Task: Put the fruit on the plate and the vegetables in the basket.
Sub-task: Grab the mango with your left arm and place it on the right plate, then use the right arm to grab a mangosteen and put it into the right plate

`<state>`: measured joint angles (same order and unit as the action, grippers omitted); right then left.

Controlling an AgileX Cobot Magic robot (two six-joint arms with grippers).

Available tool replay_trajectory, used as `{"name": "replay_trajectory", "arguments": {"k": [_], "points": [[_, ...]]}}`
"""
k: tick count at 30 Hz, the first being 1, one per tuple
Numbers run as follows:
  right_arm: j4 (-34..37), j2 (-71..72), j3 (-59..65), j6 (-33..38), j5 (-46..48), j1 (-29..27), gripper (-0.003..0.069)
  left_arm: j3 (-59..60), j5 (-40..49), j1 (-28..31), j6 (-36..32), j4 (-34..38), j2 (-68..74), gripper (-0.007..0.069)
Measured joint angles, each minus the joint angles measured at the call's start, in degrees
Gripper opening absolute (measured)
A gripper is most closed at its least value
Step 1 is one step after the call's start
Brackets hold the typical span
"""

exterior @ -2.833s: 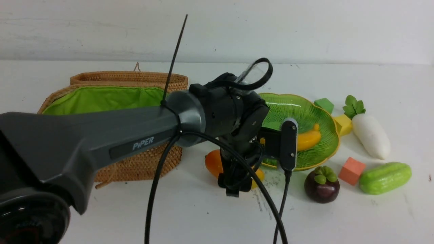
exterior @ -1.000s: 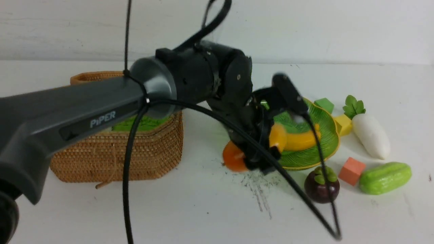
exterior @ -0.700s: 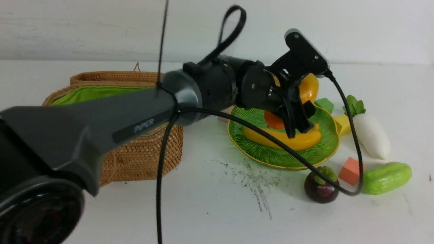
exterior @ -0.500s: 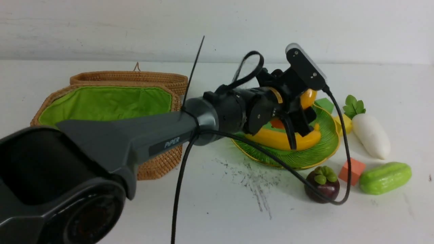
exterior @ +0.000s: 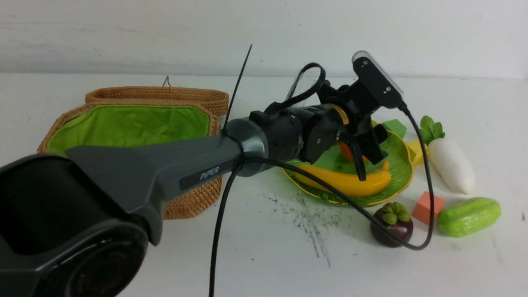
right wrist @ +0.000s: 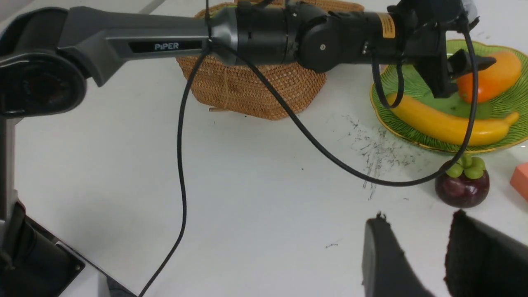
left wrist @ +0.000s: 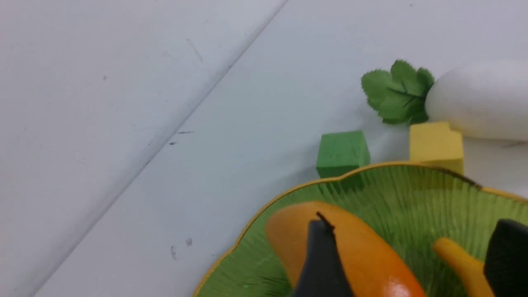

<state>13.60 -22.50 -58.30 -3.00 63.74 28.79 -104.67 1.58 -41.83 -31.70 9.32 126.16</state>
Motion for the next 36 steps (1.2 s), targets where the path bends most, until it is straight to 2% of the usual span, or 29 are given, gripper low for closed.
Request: {"name": "replay_trajectory", "arguments": {"k": [2, 4, 5, 6, 7, 11, 12, 13, 14, 16, 19, 24, 30, 36], "points": [[-0.3, 0.0, 0.0, 0.0, 0.0, 0.0, 0.0236, 0.0, 4.8, -0.6, 0.3, 1.2, -2.3, 0.0440], [-0.7, 0.0, 0.0, 0.0, 0.2, 0.0, 0.0236, 0.0, 13.9, -1.5, 1.2, 3.2, -5.8, 0.0387], [-0.8, 0.0, 0.0, 0.0, 0.2, 0.0, 0.0236, 0.0, 14.8, -1.7, 1.4, 3.3, -6.1, 0.0376], [-1.2, 0.0, 0.0, 0.0, 0.6, 0.0, 0.0236, -0.1, 23.4, -2.0, 2.8, 4.6, -8.8, 0.0325], [-1.3, 0.0, 0.0, -0.1, 1.0, 0.0, 0.0236, -0.1, 27.2, -2.1, 3.8, 5.0, -9.9, 0.0295], [-3.0, -1.0, 0.0, -2.1, 3.5, 0.0, 0.0236, -0.1, 43.5, -2.0, 13.5, 5.6, -14.9, 0.0116], [-3.1, -1.1, 0.0, -2.2, 3.7, 0.0, 0.0236, -0.1, 44.2, -2.0, 14.0, 5.6, -15.5, 0.0106], [-4.7, -2.9, 0.0, -3.6, 5.4, 0.0, 0.0236, -0.1, 50.4, -2.0, 17.8, 4.9, -17.8, 0.0015], [-5.6, -4.1, 0.0, -3.9, 6.5, 0.0, 0.0236, -0.1, 52.2, -2.0, 18.7, 4.6, -19.1, -0.0011], [-7.7, -8.4, 0.0, -4.7, 8.6, 0.0, 0.0236, -0.1, 58.5, -2.0, 21.7, 4.3, -22.8, -0.0013], [-9.2, -14.6, 0.0, -4.7, 8.7, 0.0, 0.0236, 1.5, 61.7, -2.0, 23.9, 3.8, -28.8, -0.0013], [-9.8, -23.4, 0.0, -4.7, 4.8, 0.0, 0.0236, 10.2, 61.7, -2.0, 26.2, 3.5, -40.5, -0.0013], [-13.0, -37.9, 0.0, -3.7, -1.7, -0.1, 0.0236, 33.5, 52.5, -2.0, 28.3, 3.5, -64.5, -0.0013], [-13.1, -50.9, 0.0, -3.6, -8.1, -4.2, 0.0248, 51.0, 41.6, -2.0, 30.7, 3.4, -82.9, -0.0013]]}}
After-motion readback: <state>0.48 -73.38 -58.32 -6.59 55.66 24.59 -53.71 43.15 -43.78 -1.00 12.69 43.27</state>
